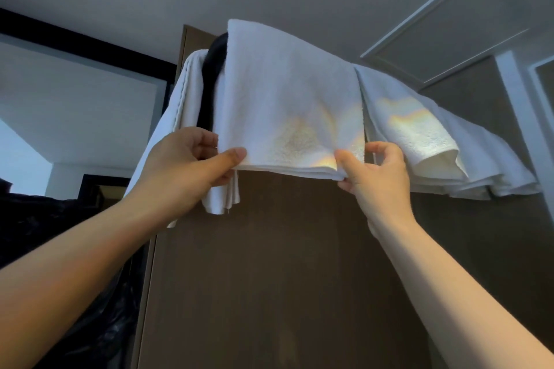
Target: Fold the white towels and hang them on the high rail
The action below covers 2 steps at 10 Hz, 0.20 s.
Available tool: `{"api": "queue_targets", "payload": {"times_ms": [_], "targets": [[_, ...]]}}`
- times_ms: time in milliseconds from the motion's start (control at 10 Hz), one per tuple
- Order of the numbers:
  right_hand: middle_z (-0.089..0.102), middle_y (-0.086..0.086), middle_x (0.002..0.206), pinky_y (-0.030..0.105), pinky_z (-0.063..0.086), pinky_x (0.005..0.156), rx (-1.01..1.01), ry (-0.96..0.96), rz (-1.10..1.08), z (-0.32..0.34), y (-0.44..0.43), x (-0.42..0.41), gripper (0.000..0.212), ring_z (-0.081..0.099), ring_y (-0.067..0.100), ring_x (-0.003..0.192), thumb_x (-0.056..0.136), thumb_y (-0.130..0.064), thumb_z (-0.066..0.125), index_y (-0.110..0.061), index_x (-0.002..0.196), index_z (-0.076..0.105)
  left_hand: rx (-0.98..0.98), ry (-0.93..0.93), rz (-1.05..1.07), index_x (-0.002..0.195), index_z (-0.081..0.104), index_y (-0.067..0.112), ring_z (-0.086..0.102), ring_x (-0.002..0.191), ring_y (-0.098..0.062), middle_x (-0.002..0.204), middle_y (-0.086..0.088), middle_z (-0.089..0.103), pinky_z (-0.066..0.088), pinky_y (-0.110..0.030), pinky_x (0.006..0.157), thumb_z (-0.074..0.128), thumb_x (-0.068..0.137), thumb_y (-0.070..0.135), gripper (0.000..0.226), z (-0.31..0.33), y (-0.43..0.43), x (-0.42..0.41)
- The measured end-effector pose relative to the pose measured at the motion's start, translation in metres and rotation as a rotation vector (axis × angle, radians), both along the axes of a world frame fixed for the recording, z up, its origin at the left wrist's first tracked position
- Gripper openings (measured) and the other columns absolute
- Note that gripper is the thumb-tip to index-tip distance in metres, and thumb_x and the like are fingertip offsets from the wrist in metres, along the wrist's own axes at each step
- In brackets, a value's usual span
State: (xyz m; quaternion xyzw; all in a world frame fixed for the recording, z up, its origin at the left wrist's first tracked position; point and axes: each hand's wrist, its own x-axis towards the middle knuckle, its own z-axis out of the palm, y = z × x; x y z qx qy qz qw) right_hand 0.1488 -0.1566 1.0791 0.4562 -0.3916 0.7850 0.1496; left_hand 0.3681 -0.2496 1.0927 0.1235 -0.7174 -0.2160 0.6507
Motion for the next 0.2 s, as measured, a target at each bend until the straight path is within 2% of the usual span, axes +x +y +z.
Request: {"api": "queue_targets", "payload": {"times_ms": [100, 200], "targets": [[0.069, -0.005, 0.082, 0.04, 0.061, 0.079, 0.074, 0.073, -0.053, -0.011, 0.02, 0.001, 0.035, 0.073, 0.007, 0.073, 0.086, -0.037, 0.07, -0.03, 0.111, 0.047, -0.063, -0.129, 0.151, 0.104, 0.066, 0.028, 0.071, 0.077, -0.001, 0.085, 0.012, 0.074, 0.057, -0.033, 0.078, 0.066, 0.073, 0.07, 0.052, -0.015, 0.01, 0.016], [0.071, -0.006, 0.095, 0.037, 0.061, 0.079, 0.158, 0.12, -0.125, -0.035, 0.038, 0.001, 0.028, 0.073, 0.007, 0.081, 0.085, -0.042, 0.071, -0.033, 0.106, 0.054, -0.125, -0.308, 0.339, 0.089, 0.068, 0.036, 0.058, 0.079, 0.02, 0.08, 0.025, 0.069, 0.042, -0.013, 0.063, 0.052, 0.069, 0.079, 0.049, -0.041, 0.024, 0.023]]}}
